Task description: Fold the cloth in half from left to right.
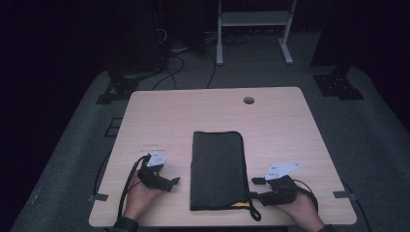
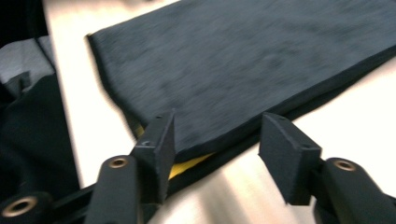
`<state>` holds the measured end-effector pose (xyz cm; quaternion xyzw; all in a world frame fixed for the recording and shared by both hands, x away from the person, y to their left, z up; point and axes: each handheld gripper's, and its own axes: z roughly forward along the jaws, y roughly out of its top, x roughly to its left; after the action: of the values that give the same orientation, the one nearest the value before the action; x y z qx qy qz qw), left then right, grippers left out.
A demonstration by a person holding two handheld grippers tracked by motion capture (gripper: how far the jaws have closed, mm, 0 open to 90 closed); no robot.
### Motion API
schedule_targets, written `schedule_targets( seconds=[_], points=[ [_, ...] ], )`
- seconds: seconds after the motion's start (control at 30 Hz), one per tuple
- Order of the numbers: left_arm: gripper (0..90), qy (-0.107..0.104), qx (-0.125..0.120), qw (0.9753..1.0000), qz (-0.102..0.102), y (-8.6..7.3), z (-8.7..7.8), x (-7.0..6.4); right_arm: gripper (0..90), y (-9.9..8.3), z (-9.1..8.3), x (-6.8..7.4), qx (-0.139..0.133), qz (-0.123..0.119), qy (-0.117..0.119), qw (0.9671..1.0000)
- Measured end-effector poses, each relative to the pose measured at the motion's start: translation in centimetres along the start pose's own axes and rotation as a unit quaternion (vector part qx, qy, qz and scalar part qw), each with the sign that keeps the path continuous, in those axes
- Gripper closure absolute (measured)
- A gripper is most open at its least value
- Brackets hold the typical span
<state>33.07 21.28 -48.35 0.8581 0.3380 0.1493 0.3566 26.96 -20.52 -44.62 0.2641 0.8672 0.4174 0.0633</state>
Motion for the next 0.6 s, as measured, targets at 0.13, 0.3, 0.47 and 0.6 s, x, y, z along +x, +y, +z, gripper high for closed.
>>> schedule_targets(
  seconds=[0.13,0.3,0.47,0.6],
  points=[
    [0.0,0.002,-0.001,1.0,-0.003,0.0,0.0,0.0,36.4,0.9,0.3,-1.5,-0.02,0.018,-0.016,0.9995],
    [0.0,-0.003,-0.003,1.0,-0.007,0.1,0.1,-0.2,32.3,1.9,0.7,-3.2,-0.027,0.026,-0.041,0.9984],
    [0.0,-0.004,-0.002,1.0,-0.003,0.3,0.3,-0.3,30.9,3.1,1.6,-4.4,-0.031,0.022,-0.054,0.9978],
    [0.0,-0.008,0.002,0.9999,-0.006,0.5,0.3,-0.2,30.5,4.1,2.3,-5.3,-0.029,0.023,-0.057,0.9977]
  ],
)
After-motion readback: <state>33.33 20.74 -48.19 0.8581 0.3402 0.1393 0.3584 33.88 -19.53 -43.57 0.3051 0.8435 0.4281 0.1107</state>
